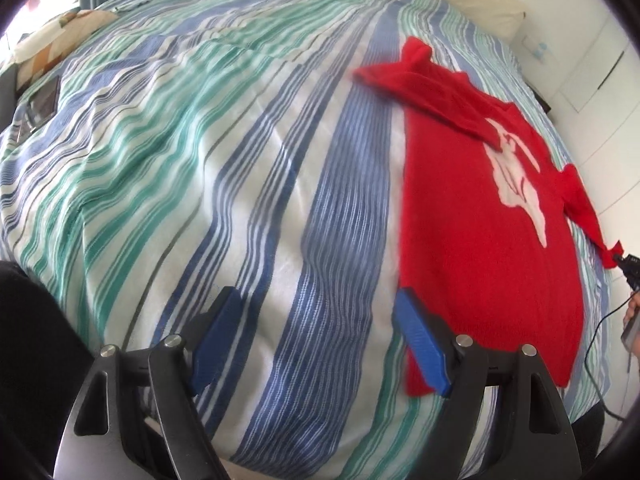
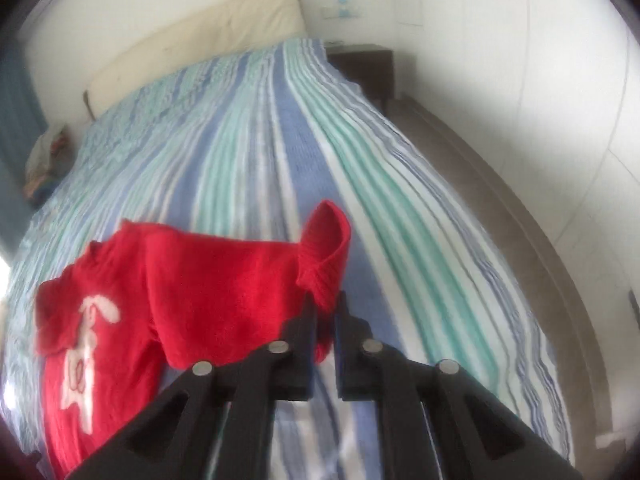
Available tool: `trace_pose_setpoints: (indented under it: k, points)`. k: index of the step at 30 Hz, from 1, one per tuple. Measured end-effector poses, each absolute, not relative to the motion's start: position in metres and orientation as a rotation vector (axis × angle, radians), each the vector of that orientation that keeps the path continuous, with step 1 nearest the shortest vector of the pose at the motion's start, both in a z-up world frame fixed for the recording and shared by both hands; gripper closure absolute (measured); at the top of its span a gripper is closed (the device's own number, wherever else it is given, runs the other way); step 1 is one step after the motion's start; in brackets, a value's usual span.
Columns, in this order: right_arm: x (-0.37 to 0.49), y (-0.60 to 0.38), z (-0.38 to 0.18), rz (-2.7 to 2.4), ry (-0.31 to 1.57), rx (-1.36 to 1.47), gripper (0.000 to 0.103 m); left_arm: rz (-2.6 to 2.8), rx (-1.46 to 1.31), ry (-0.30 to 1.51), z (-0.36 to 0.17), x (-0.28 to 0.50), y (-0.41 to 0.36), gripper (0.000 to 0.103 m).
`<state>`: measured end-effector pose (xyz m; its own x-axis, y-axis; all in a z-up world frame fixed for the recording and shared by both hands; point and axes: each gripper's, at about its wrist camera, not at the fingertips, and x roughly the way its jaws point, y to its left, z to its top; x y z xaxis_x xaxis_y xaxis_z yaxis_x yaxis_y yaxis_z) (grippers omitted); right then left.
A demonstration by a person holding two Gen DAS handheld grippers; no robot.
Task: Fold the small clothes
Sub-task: 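Grasp the folded-in sleeve cuff with the right tool and pull it outward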
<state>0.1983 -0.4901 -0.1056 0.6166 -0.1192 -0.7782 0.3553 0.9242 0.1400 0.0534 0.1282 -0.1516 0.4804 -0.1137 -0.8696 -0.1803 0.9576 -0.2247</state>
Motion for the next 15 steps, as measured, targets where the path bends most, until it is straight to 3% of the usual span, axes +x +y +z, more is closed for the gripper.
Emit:
trace_pose_setpoints:
  k: [3,8,11,12,14,15]
  points:
    - [0.176,-0.538,-0.143,-0.350,0.904,0.427,0.096,0.045,-0.281,1.067,-0.151,0.052,0.125,0.021]
    - [0.145,-0.577,-0.172,-0.296,0.804,0.729,0.093,0.067,-0.276,1.073,-0.153,0.051,0.128,0.021]
    - [0.135,-0.583,-0.175,-0.232,0.733,0.859,0.068,0.074,-0.257,1.071,-0.154,0.052,0.125,0.021]
    - [0.134,-0.586,-0.174,-0.214,0.708,0.894,0.053,0.076,-0.245,1.072,-0.155,0.052,0.123,0.021]
    - [0.131,-0.590,-0.173,-0.205,0.662,0.946,0.045,0.076,-0.219,1.076,-0.156,0.053,0.119,0.021]
    - [0.133,-0.592,-0.174,-0.211,0.673,0.963,0.048,0.077,-0.207,1.078,-0.157,0.053,0.117,0.021]
